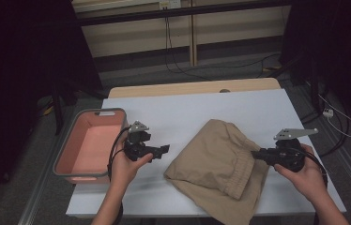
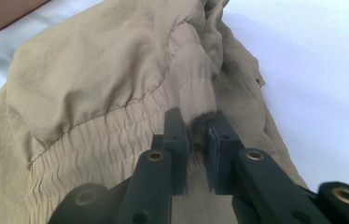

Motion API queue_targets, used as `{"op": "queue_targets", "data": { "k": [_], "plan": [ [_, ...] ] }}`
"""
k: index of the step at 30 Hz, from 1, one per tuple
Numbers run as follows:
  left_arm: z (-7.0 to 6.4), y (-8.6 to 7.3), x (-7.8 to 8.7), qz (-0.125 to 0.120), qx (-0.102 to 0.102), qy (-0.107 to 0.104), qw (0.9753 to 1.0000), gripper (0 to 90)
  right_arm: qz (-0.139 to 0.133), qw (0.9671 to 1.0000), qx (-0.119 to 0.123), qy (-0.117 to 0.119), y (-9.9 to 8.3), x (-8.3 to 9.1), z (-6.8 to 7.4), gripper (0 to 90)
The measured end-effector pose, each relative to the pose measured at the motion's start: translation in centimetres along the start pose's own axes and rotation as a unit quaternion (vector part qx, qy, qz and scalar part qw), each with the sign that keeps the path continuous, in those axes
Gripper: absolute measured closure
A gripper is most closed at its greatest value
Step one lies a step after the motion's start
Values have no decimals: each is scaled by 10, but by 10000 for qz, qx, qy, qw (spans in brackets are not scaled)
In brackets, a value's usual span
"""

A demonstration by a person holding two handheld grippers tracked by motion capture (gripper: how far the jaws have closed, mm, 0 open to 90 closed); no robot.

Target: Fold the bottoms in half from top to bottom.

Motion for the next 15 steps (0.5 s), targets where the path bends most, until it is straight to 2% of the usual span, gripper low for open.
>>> {"op": "queue_targets", "data": {
  "k": [15],
  "plan": [
    [1, 1, 1, -37, 0, 9, 10000, 79, -7, 10000, 11, -4, -1, 5, 0, 809]
  ]
}}
Point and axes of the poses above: each handheld gripper's, and its own axes: x roughly backward along the jaws, y roughly out of its top, z roughly to its left, the point moved 6 cm from there along -x, roughly forward along the jaws, and after that the axes turned 7 degrees about -x, right-handed, at the moved point
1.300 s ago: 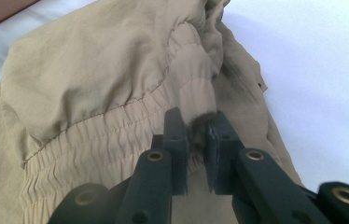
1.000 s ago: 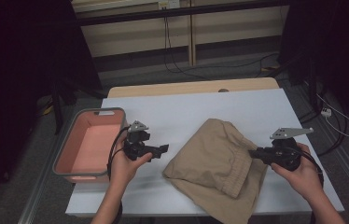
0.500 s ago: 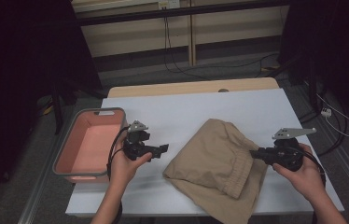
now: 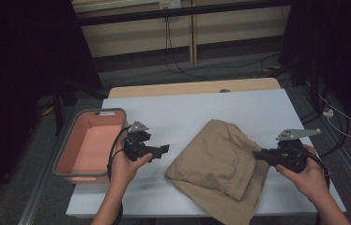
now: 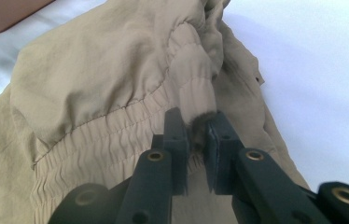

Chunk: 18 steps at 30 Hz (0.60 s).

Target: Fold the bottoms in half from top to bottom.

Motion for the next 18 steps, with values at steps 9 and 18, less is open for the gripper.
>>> {"op": "queue_targets", "data": {
  "k": [9, 18],
  "plan": [
    [0, 0, 0, -14, 20, 2, 10000, 79, -2, 10000, 18, -42, -1, 3, 0, 809],
    [1, -1, 1, -10, 24, 3, 10000, 79, 3, 10000, 22, -69, -3, 7, -2, 809]
  ]
}}
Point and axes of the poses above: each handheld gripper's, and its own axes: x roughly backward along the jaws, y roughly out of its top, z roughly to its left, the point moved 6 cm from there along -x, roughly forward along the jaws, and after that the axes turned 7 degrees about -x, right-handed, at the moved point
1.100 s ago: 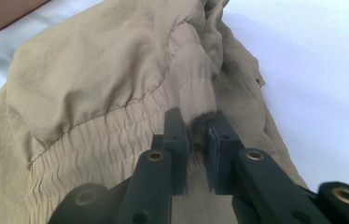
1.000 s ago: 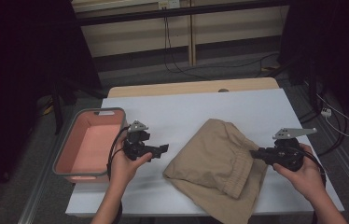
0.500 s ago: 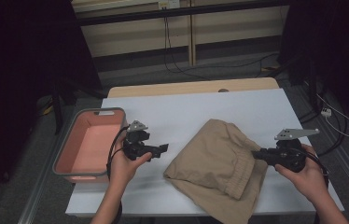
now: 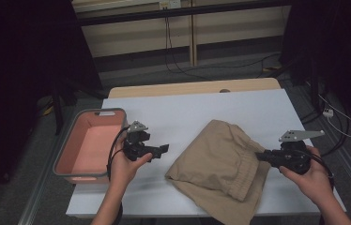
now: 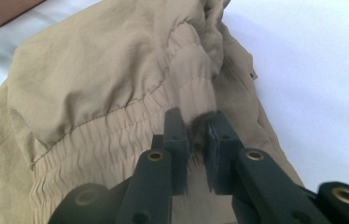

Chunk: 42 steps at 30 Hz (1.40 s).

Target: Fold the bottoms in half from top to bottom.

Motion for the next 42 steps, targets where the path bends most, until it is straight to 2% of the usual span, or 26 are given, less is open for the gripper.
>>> {"op": "queue_targets", "data": {
  "k": [23, 42],
  "plan": [
    [0, -1, -1, 42, -25, 0, 10000, 79, 38, 10000, -76, -47, -7, 7, -6, 809],
    [0, 0, 1, -19, 9, 13, 10000, 79, 81, 9999, -85, -51, -8, 8, -7, 808]
  ]
}}
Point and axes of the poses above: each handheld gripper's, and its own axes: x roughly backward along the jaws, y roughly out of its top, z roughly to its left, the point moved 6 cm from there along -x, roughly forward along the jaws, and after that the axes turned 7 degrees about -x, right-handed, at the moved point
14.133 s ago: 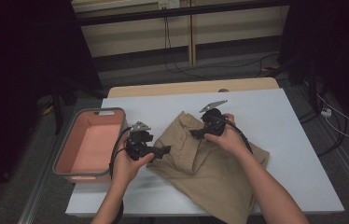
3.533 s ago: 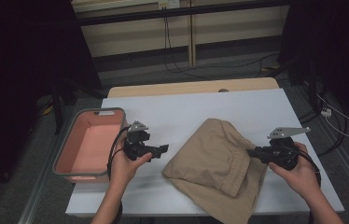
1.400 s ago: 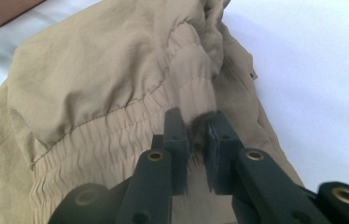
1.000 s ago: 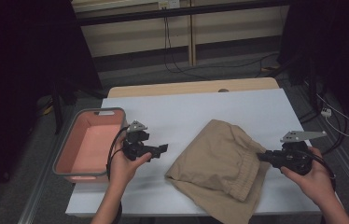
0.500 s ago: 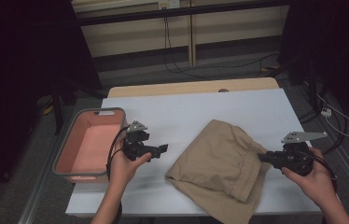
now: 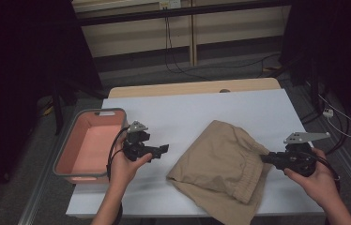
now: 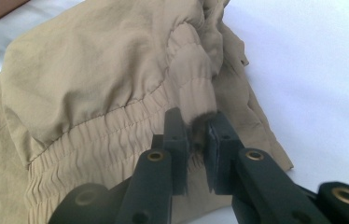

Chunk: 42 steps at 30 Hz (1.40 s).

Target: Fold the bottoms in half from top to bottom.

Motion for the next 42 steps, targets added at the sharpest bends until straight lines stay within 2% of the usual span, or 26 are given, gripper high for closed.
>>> {"op": "queue_targets", "data": {
  "k": [14, 20, 22, 27, 29, 32, 34, 36, 37, 38, 39, 42],
  "plan": [
    [0, 1, 1, -15, -5, 6, 10000, 79, 76, 9999, -95, 60, -3, 5, -4, 808],
    [0, 0, 0, 5, -17, -1, 10000, 79, 149, 9999, -53, -20, -9, -3, -8, 787],
    [0, 0, 0, -2, 4, 4, 10000, 80, 185, 9998, -6, -88, -10, -5, -9, 755],
    [0, 0, -1, 14, -5, -8, 10000, 79, 90, 9996, 2, -273, -5, -9, -13, 528],
    [0, 0, -1, 8, 3, -20, 10000, 79, -78, 9994, 35, -342, 3, -11, -13, 459],
    [0, -1, -3, 21, 1, -20, 10000, 79, -160, 9991, 117, -380, 9, -15, -12, 446],
    [-1, -2, -3, 49, 1, -35, 10000, 79, -204, 9985, 216, -465, 15, -21, -12, 455],
    [-1, -2, -4, 55, -7, -39, 10000, 79, -224, 9985, 214, -451, 19, -28, -12, 482],
    [-1, -2, -4, 61, -11, -42, 10000, 79, -140, 9990, 220, -359, 20, -39, -13, 600],
    [-1, -2, -4, 61, -11, -42, 10000, 79, -140, 9990, 220, -359, 20, -39, -13, 600],
    [-1, -2, -5, 65, 10, -55, 10000, 79, -56, 9989, 262, -389, 17, -45, -12, 707],
    [0, -2, -4, 76, -34, -56, 9999, 79, -1, 9988, 232, -422, 14, -46, -14, 759]
  ]
}}
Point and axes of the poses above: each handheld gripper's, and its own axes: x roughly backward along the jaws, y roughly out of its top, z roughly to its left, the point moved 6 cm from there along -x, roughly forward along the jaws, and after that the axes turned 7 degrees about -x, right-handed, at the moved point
